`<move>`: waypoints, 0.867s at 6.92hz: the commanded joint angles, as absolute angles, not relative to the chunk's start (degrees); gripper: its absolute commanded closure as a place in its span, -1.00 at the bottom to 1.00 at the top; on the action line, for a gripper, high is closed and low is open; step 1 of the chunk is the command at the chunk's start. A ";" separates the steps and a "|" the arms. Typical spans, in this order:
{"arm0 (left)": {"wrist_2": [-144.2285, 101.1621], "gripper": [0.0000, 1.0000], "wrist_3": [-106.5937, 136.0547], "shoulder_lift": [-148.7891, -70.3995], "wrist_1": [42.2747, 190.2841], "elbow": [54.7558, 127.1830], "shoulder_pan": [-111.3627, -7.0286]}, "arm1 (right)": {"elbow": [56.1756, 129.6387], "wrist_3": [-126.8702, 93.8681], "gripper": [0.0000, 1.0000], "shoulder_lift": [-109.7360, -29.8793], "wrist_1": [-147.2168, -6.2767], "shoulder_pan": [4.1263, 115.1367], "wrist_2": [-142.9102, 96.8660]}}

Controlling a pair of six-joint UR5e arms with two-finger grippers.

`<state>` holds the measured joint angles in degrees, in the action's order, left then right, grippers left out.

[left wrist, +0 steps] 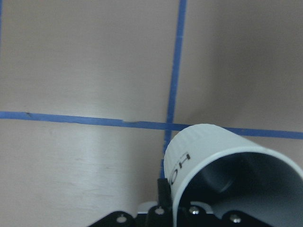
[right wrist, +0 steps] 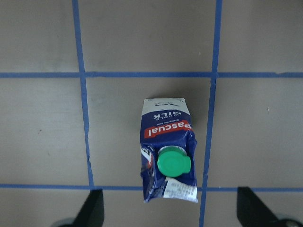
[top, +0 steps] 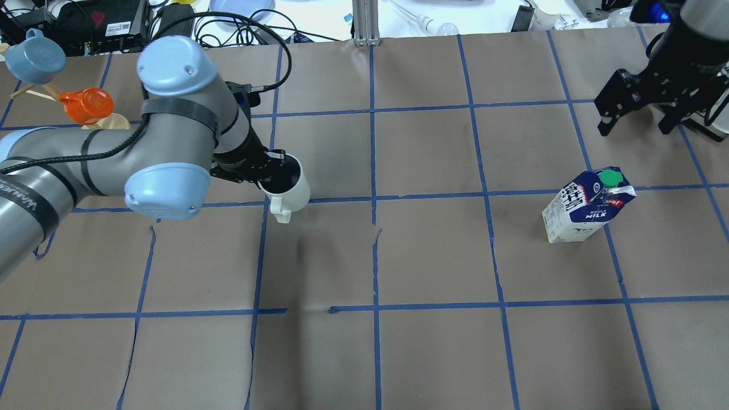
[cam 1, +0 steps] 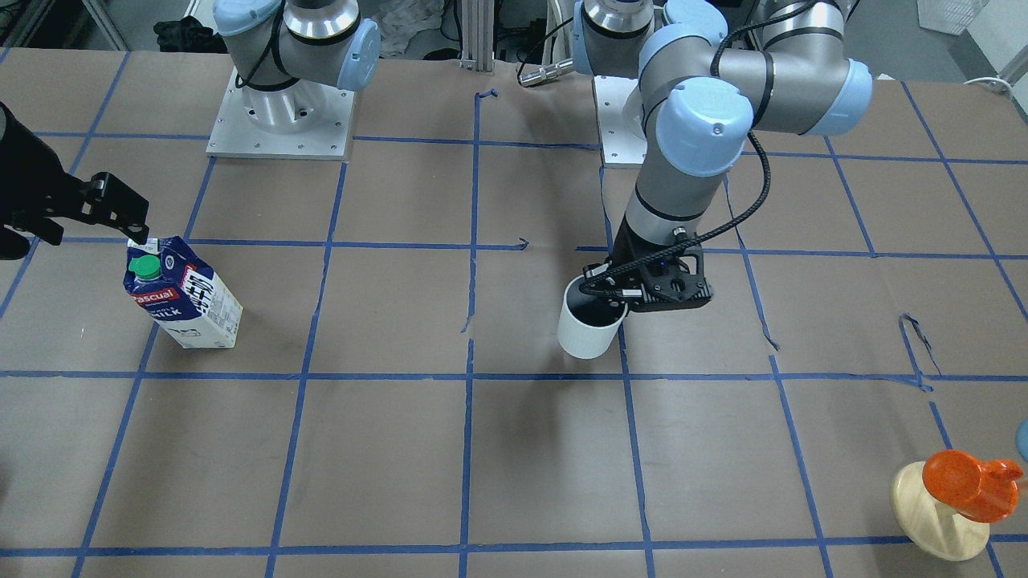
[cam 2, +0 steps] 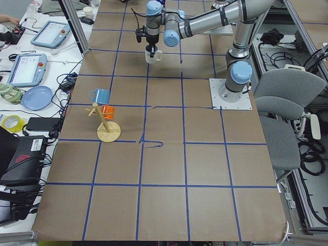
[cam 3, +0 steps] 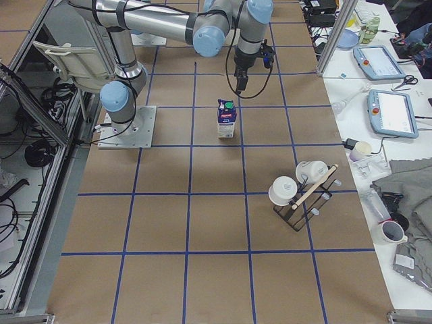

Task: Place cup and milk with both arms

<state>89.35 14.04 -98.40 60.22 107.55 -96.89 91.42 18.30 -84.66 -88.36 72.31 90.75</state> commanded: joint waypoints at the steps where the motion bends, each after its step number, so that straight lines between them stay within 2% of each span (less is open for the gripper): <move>1: 89.56 1.00 20.29 -100.71 57.41 106.36 -103.51 | 101.29 18.55 -1.00 -83.41 -98.22 71.72 90.79; 3: 89.65 1.00 23.72 -103.35 56.69 103.90 -106.25 | 103.27 18.89 -0.91 -83.06 -99.05 71.72 91.57; 5: 89.82 1.00 25.91 -106.25 55.99 101.96 -107.83 | 104.32 18.72 -0.20 -83.06 -99.23 71.72 91.67; 6: 89.82 1.00 26.36 -107.30 55.90 101.87 -108.36 | 104.33 18.72 0.25 -83.06 -98.88 71.72 91.76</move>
